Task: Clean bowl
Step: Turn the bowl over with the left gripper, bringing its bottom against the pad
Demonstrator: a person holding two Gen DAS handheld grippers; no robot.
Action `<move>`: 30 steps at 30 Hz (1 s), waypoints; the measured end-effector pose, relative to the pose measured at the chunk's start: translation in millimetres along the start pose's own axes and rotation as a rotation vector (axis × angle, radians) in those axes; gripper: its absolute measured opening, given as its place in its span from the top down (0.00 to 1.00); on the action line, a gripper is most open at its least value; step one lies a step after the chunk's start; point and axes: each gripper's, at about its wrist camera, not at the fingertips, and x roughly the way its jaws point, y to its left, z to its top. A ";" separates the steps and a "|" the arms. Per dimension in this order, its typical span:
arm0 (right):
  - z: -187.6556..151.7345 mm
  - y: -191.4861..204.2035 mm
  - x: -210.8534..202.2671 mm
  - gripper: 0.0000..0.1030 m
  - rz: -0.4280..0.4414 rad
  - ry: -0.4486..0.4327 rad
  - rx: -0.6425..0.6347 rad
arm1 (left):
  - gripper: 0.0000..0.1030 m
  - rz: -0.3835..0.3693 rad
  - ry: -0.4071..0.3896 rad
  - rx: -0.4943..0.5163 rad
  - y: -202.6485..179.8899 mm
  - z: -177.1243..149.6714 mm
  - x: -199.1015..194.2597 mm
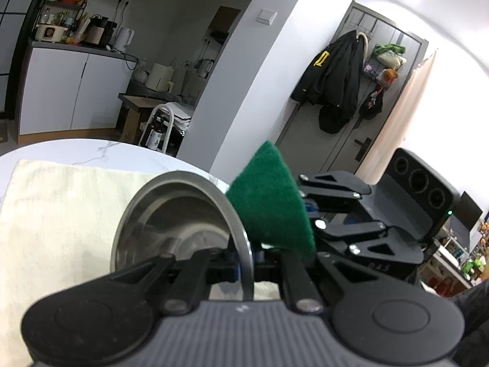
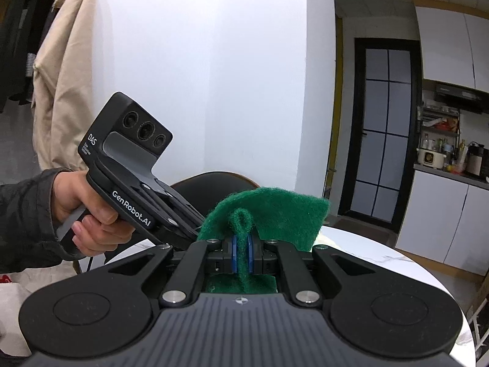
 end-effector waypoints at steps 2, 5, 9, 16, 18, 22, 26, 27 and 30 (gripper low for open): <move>-0.3 -4.5 -1.5 0.92 -0.006 -0.004 0.009 | 0.92 -0.029 -0.017 0.000 1.3 -1.3 -5.0; -2.5 -6.2 -10.2 0.92 -0.019 -0.016 0.027 | 0.91 -0.081 -0.050 -0.008 3.6 -3.6 -12.1; -3.4 -16.0 -13.6 0.92 -0.043 -0.020 0.051 | 0.92 -0.111 -0.075 -0.027 7.4 -5.8 -16.8; -14.1 -34.5 -11.4 0.92 -0.083 -0.003 0.096 | 0.91 -0.201 -0.129 -0.067 12.4 -9.4 -20.8; -18.0 -37.1 -10.3 0.92 -0.087 0.004 0.108 | 0.92 -0.220 -0.144 -0.079 14.0 -9.6 -21.3; -28.1 -39.9 -6.1 0.92 -0.093 0.025 0.122 | 0.92 -0.231 -0.152 -0.091 16.3 -11.1 -21.1; -30.2 -38.2 -8.4 0.92 -0.097 0.025 0.122 | 0.92 -0.220 -0.143 -0.091 16.8 -11.3 -18.9; -28.9 -36.9 -9.8 0.92 -0.099 0.020 0.119 | 0.92 -0.211 -0.139 -0.094 17.2 -11.4 -18.0; -21.6 -32.0 -14.9 0.92 -0.093 -0.009 0.108 | 0.92 -0.186 -0.128 -0.100 18.5 -11.2 -14.5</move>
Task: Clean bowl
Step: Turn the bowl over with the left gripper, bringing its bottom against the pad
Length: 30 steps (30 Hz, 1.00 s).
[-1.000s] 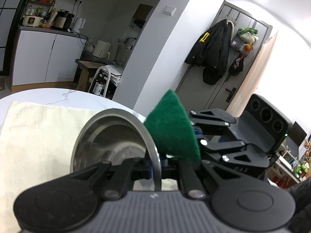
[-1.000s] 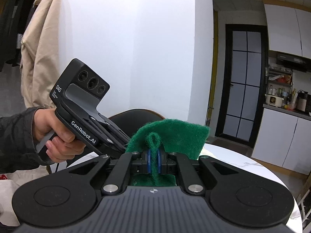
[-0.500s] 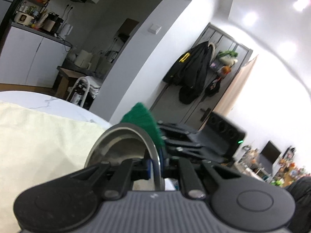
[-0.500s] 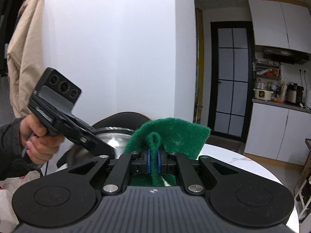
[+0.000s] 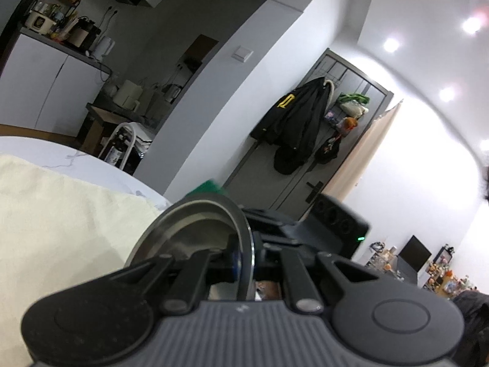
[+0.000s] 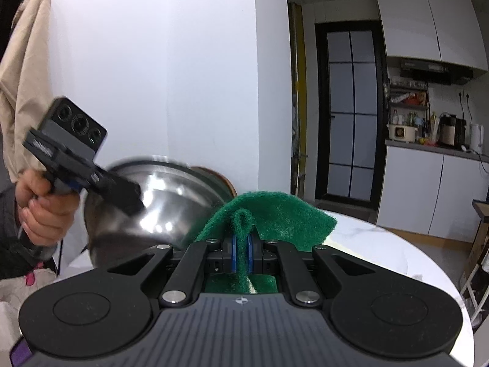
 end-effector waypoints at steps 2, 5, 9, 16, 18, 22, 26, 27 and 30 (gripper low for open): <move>5.4 5.9 -4.5 0.92 0.015 -0.023 -0.012 | 0.92 0.015 0.004 -0.003 1.1 -0.1 1.2; 12.4 21.8 -10.5 0.92 0.063 -0.053 -0.050 | 0.92 0.020 0.010 0.000 1.6 -0.3 2.1; 17.3 36.0 -12.8 0.92 0.073 -0.063 -0.097 | 0.92 0.019 0.013 0.016 -3.3 0.2 1.0; 12.1 18.6 -9.9 0.92 0.052 -0.051 -0.053 | 0.91 -0.027 0.000 0.027 -9.8 -3.2 -7.6; 11.1 14.0 -7.8 0.92 0.043 -0.046 -0.043 | 0.90 -0.043 -0.009 0.027 -11.2 -3.0 -8.6; 3.9 5.0 -4.2 0.92 0.026 -0.031 -0.016 | 0.90 -0.083 -0.032 0.017 -12.5 -2.5 -10.1; -2.3 -0.4 -1.7 0.92 0.027 -0.024 0.003 | 0.90 -0.134 -0.053 -0.001 -10.5 -4.4 -10.7; -5.1 -0.5 -1.3 0.92 0.028 -0.020 0.001 | 0.90 -0.144 -0.061 -0.006 -10.0 -4.5 -10.8; -12.2 -0.3 2.1 0.92 0.025 0.001 0.006 | 0.91 -0.158 -0.078 -0.013 -9.8 -4.4 -9.7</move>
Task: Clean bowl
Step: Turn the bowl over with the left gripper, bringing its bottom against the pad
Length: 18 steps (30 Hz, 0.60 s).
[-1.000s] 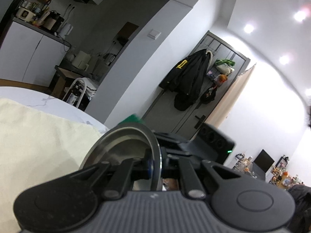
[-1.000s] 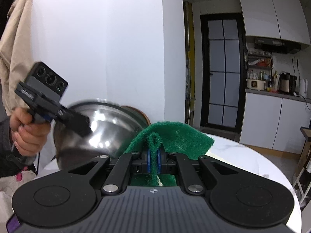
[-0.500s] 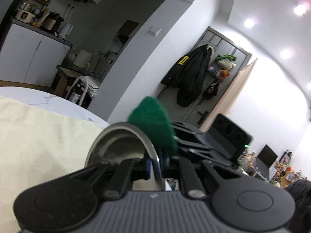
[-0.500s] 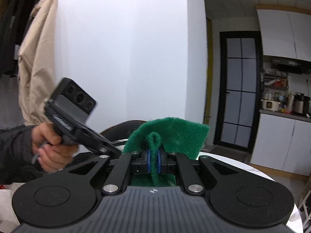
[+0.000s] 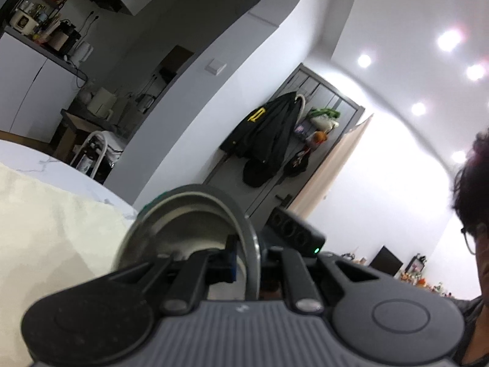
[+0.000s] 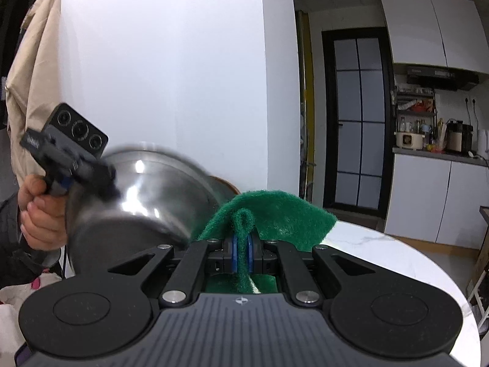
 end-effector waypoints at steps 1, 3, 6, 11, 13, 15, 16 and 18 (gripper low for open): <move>-1.1 0.4 0.6 0.92 0.001 0.003 0.002 | 0.91 -0.006 -0.005 -0.004 0.0 0.0 -0.1; -4.0 1.4 2.4 0.92 0.002 0.011 0.005 | 0.91 -0.022 -0.019 -0.014 0.1 -0.1 -1.3; -8.1 3.4 4.9 0.92 0.010 0.023 0.008 | 0.92 -0.068 -0.053 -0.036 0.9 0.3 -3.2; -11.0 11.8 6.7 0.92 0.042 0.036 -0.008 | 0.92 -0.126 -0.094 -0.051 -0.3 2.0 0.1; -11.1 17.1 6.5 0.92 0.052 0.035 -0.020 | 0.92 -0.143 -0.107 -0.056 -1.1 2.4 0.7; -10.8 19.6 5.8 0.92 0.065 0.035 -0.024 | 0.92 -0.159 -0.119 -0.060 -1.9 2.7 1.4; -10.8 22.0 5.3 0.92 0.077 0.034 -0.029 | 0.92 -0.165 -0.124 -0.062 -2.3 2.8 2.0; -10.3 23.5 4.4 0.92 0.088 0.035 -0.035 | 0.92 -0.174 -0.130 -0.063 -3.3 2.5 2.9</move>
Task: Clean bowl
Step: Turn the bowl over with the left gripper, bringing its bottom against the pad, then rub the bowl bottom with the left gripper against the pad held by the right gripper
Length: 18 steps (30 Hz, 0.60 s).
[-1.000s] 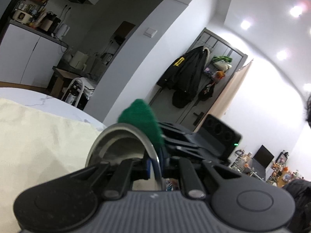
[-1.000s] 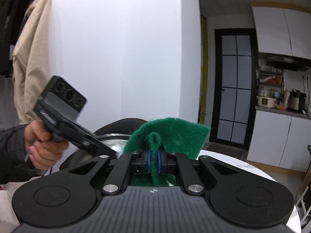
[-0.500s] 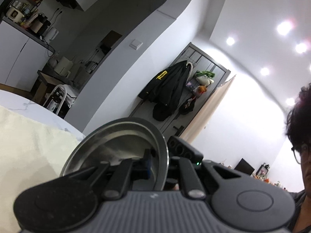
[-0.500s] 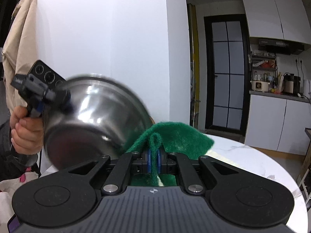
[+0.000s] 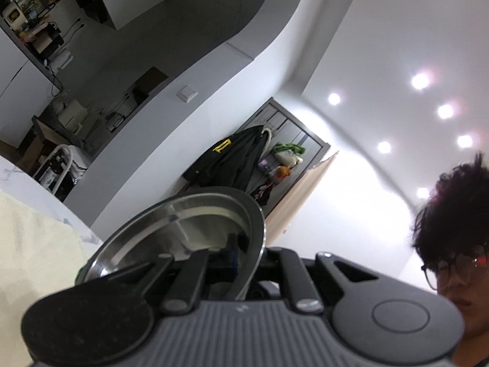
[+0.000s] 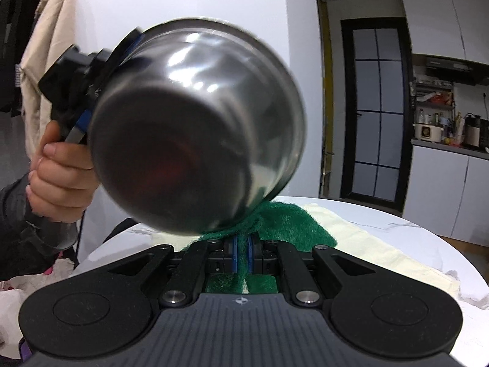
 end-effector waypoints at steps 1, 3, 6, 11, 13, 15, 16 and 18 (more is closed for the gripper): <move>0.3 1.8 -0.9 0.92 0.008 -0.002 -0.003 | 0.92 -0.005 -0.002 -0.001 -0.6 -0.4 0.1; -0.1 3.3 -2.3 0.92 0.015 -0.003 -0.004 | 0.92 -0.006 -0.003 -0.001 -1.4 -1.1 0.8; -1.5 2.8 -4.6 0.92 0.013 -0.004 -0.001 | 0.94 0.001 0.006 -0.002 -1.6 -3.5 1.3; -1.8 -7.7 -10.3 0.92 -0.037 -0.011 0.025 | 0.95 0.034 0.028 -0.009 1.3 -8.8 -5.3; 1.1 -12.5 -12.8 0.92 -0.060 -0.018 0.030 | 0.95 0.050 0.033 -0.012 2.8 -10.2 -6.8; 5.4 -16.9 -17.2 0.92 -0.085 -0.033 0.033 | 0.95 0.063 0.034 -0.016 5.0 -8.7 -7.0; 8.5 -18.8 -20.8 0.92 -0.097 -0.046 0.034 | 0.95 0.070 0.038 -0.016 5.6 -8.0 -6.8; 12.9 -20.5 -25.3 0.92 -0.108 -0.062 0.032 | 0.95 0.081 0.048 -0.011 5.9 -8.5 -6.0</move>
